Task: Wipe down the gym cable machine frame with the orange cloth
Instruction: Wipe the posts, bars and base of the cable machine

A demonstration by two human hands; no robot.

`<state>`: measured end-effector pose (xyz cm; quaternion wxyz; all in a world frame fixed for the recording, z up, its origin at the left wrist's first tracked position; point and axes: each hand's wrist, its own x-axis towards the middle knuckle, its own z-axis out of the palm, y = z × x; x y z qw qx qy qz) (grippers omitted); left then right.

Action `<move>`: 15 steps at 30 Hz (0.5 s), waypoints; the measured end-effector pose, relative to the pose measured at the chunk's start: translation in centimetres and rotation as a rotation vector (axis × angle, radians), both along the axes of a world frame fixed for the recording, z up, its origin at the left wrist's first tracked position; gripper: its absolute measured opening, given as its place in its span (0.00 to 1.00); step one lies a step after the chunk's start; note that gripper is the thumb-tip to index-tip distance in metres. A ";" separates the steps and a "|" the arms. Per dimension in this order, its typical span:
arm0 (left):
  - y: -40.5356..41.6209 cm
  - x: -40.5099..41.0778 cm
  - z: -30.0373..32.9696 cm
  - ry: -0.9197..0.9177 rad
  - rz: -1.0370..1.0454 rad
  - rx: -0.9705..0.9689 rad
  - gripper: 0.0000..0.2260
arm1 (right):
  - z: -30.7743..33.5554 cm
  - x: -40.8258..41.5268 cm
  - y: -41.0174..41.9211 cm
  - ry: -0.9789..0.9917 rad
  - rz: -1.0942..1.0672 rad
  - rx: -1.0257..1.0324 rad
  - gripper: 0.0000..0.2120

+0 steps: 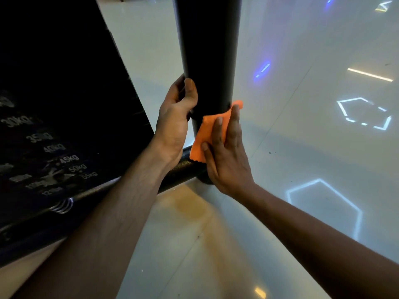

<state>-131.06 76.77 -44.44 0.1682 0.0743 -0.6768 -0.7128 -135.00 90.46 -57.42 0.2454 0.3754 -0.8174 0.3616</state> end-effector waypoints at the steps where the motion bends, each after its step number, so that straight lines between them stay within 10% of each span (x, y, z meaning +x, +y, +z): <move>1: 0.0 0.1 -0.3 -0.006 -0.002 0.010 0.18 | 0.9 0.1 -0.4 -0.014 -0.014 -0.048 0.41; 15: 0.1 -0.2 -3.1 -0.026 0.028 0.025 0.19 | -1.4 0.5 0.9 -0.005 -0.023 0.031 0.39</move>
